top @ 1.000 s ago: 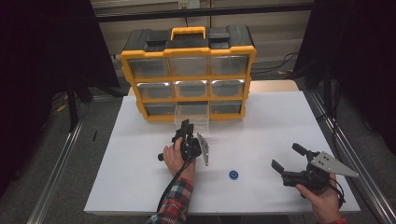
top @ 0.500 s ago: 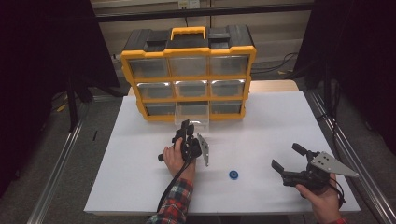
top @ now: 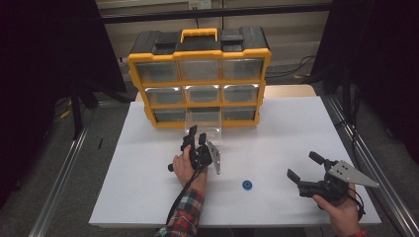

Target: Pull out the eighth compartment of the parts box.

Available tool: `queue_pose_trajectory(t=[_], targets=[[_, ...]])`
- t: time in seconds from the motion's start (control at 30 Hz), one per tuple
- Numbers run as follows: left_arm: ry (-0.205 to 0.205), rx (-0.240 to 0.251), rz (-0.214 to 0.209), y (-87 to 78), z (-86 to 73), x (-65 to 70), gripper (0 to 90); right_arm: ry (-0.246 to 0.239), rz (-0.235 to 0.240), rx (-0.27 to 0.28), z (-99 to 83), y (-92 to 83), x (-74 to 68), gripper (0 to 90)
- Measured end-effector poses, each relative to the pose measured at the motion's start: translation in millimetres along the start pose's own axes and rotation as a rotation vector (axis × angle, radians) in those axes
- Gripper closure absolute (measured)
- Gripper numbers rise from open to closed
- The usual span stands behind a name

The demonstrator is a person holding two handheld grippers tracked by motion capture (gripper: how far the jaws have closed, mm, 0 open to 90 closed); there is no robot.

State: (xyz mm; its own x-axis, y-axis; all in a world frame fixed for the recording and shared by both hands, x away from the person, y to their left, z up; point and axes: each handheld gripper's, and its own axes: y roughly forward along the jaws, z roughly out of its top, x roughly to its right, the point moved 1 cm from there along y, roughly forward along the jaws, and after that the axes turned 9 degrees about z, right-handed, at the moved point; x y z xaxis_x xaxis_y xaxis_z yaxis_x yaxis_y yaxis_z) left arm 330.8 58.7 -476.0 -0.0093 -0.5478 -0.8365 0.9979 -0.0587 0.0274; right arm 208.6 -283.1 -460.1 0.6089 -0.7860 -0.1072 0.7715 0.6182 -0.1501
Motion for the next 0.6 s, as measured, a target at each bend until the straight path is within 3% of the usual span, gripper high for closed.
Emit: queue_pose_trajectory(t=[0.13, 0.17, 0.27, 0.3, 0.37, 0.47, 0.6], targets=[[-0.046, -0.005, 0.002, 0.6, -0.5, 0.5, 44.3, 0.001, 0.001, 0.0, -0.1, 0.1, -0.1, 1.0], [-0.037, -0.019, 0.005, 0.1, -0.8, -1.5, 42.6, 0.002, 0.001, 0.0, 0.0, 0.1, -0.2, 1.0], [-0.091, -0.028, 0.011, 0.1, -1.5, -1.5, 38.3, 0.004, -0.001, 0.002, 0.0, 0.2, -0.2, 1.0], [-0.09, -0.024, 0.02, -0.3, -0.9, -2.9, 36.1, 0.003, -0.001, 0.001, 0.0, 0.2, -0.1, 1.0], [-0.123, -0.027, 0.021, -0.3, -0.7, -3.7, 33.0, 0.005, -0.001, 0.002, 0.0, 0.2, -0.2, 1.0], [-0.205, -0.049, 0.019, 0.7, -2.9, -5.0, 28.2, 0.005, -0.002, 0.002, 0.0, 0.2, -0.2, 1.0], [-0.261, -0.064, 0.004, 0.6, -5.0, -6.0, 24.8, 0.01, -0.009, 0.009, 0.3, 0.4, -0.3, 1.0]])
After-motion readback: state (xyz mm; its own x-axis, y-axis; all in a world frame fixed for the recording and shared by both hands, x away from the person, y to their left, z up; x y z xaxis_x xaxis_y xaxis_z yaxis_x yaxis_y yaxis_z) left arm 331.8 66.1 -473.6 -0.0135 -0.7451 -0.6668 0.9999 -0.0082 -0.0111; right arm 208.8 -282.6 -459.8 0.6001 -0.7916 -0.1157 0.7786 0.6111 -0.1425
